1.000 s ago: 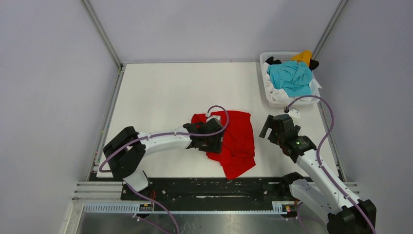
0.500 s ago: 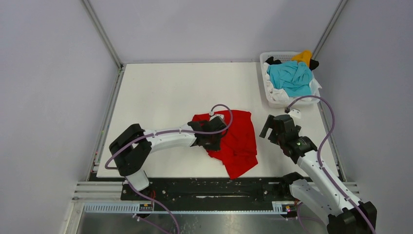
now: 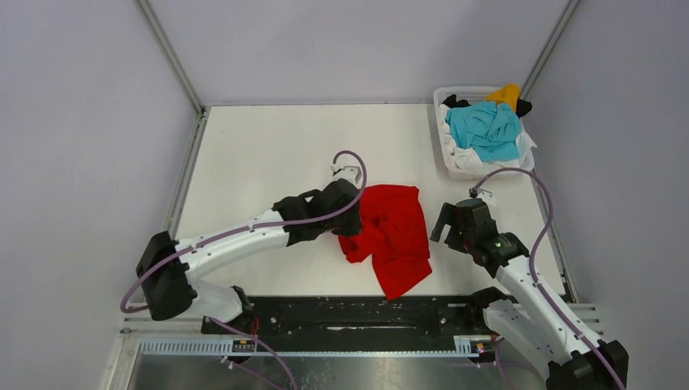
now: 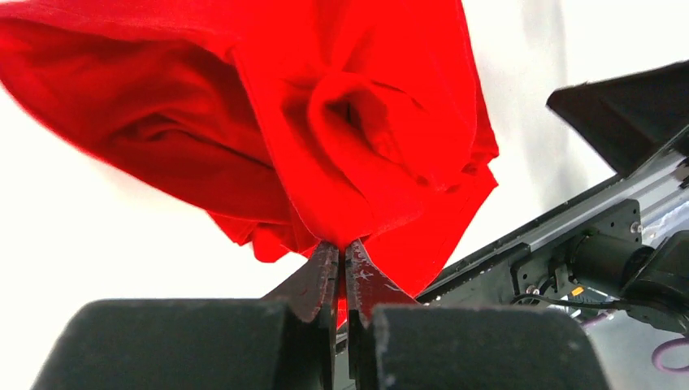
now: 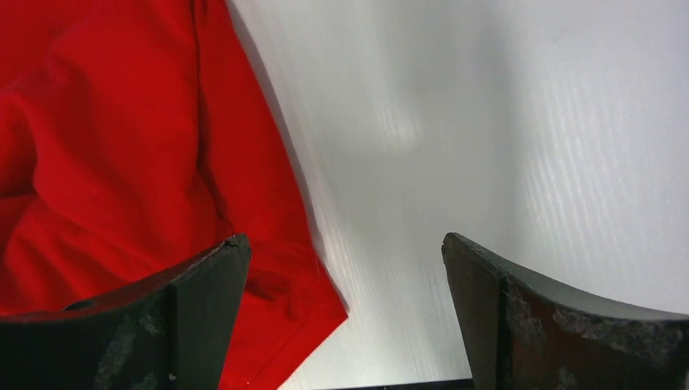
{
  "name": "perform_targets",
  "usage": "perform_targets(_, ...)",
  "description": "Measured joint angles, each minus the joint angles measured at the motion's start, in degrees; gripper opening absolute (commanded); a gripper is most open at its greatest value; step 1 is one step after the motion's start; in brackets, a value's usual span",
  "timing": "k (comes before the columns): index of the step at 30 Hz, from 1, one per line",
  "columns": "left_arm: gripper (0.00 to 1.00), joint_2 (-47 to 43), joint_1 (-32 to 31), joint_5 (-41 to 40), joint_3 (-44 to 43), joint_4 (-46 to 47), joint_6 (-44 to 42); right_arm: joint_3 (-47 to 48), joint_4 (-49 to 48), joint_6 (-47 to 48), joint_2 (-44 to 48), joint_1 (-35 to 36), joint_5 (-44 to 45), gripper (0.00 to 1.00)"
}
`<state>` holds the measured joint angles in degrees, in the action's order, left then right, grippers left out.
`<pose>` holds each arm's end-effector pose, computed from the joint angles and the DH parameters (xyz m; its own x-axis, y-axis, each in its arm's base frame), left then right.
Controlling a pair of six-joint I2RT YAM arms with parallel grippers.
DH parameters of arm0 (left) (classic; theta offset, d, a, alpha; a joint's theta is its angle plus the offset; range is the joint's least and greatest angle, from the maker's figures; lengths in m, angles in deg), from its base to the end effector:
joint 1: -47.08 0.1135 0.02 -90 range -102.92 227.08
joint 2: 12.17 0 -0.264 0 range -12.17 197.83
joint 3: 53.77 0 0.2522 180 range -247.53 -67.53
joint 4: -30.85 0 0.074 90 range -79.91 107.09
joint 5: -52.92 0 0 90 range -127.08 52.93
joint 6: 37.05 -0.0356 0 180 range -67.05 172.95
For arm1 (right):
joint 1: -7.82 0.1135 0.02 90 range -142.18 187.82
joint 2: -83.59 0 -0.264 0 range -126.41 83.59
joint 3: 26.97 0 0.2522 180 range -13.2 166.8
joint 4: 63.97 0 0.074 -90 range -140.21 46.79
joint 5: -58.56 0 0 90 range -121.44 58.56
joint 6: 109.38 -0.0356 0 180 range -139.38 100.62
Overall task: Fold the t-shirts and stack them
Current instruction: Flatten out the tshirt
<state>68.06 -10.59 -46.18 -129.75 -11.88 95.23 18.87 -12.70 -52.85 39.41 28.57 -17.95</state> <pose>0.1658 -0.2515 0.2752 -0.8118 0.0405 -0.5826 0.3116 0.8738 -0.3734 0.1462 0.0465 0.2221 -0.7062 0.3059 -0.6385 0.2233 0.9520 0.2092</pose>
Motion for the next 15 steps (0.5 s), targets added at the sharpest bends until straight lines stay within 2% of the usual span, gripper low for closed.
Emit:
perform_targets(5, 0.00, -4.02, 2.67, -3.65, 0.00, -2.78, 0.11, -1.27, 1.73, -1.18, 0.15, 2.38, -3.98, 0.93)
perform_targets(15, 0.00, -18.14, 19.67, -7.06, 8.24, -5.92, 1.99, -3.04, 2.08, -9.16, -1.31, 23.21, -7.15, 0.87)
